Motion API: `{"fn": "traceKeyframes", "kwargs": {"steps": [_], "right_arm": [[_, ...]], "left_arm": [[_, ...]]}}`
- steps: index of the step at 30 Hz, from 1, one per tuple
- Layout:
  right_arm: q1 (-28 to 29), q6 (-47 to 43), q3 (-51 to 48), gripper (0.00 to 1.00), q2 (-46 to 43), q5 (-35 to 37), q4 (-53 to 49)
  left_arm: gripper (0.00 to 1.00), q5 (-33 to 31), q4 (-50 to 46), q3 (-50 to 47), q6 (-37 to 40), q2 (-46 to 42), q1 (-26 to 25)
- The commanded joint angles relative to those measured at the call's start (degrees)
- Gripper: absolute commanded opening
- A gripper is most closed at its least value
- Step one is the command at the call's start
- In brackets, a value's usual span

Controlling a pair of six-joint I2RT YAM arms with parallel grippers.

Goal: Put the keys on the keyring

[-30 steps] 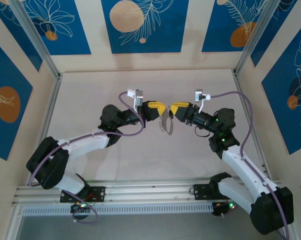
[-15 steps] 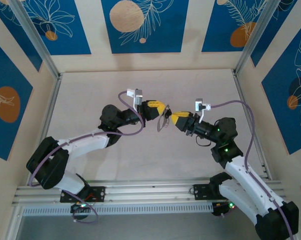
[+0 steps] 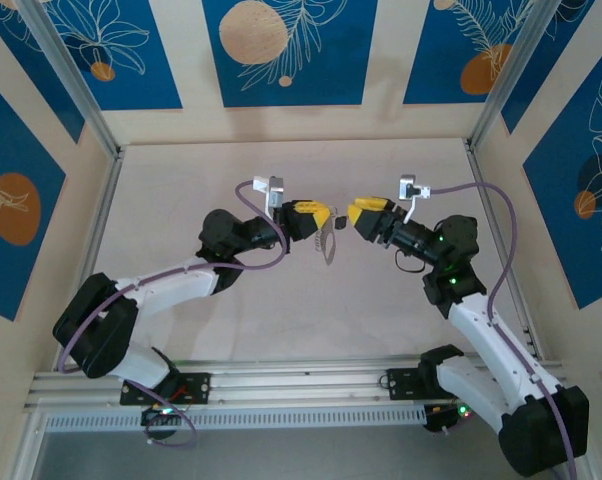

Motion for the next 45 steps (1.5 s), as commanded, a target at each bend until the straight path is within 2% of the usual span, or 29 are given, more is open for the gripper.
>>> {"fn": "traceKeyframes", "kwargs": {"steps": [1, 9, 12, 16, 22, 26, 31, 34, 38, 42, 45], "right_arm": [[0.56, 1.33, 2.11, 0.56, 1.47, -1.75, 5.45], [4.58, -0.26, 1.09, 0.55, 1.86, -4.08, 7.07], [5.49, -0.68, 0.19, 0.51, 1.72, -3.93, 7.03], [5.77, -0.82, -1.13, 0.33, 1.34, -3.37, 6.69], [5.85, -0.97, -1.02, 0.15, 1.76, -3.32, 6.61], [6.07, -0.9, -0.73, 0.16, 2.37, -2.95, 6.96], [6.11, -0.98, -0.03, 0.25, 3.11, -2.66, 7.31], [6.15, -0.98, 0.38, 0.26, 3.57, -2.53, 7.66], [6.13, -0.87, 0.71, 0.19, 4.29, -2.25, 8.17], [6.14, -0.5, 0.99, 0.02, 5.09, -2.59, 9.41], [6.16, -0.45, 1.1, 0.0, 5.29, -2.65, 9.77]], "left_arm": [[0.0, 1.01, 2.01, 2.61, -1.15, -0.47, 0.41], [0.0, 0.84, 0.62, 2.81, -0.92, -0.99, 0.49], [0.0, 0.68, 0.52, 2.82, -0.89, -1.08, 0.58], [0.0, 0.67, 0.71, 2.92, -1.22, -1.08, 0.69], [0.0, 1.15, 1.6, 2.78, -1.99, -0.74, 0.79], [0.0, 1.53, 2.02, 2.84, -2.39, -0.37, 0.73], [0.0, 2.03, 2.47, 2.77, -3.0, -0.11, 0.73], [0.0, 2.21, 2.47, 2.74, -3.0, -0.14, 0.75], [0.0, 2.38, 2.74, 2.66, -3.26, -0.03, 0.76], [0.0, 2.75, 2.3, 2.66, -3.26, -0.02, 0.76], [0.0, 3.05, 2.08, 2.66, -3.42, -0.02, 0.75]]}}
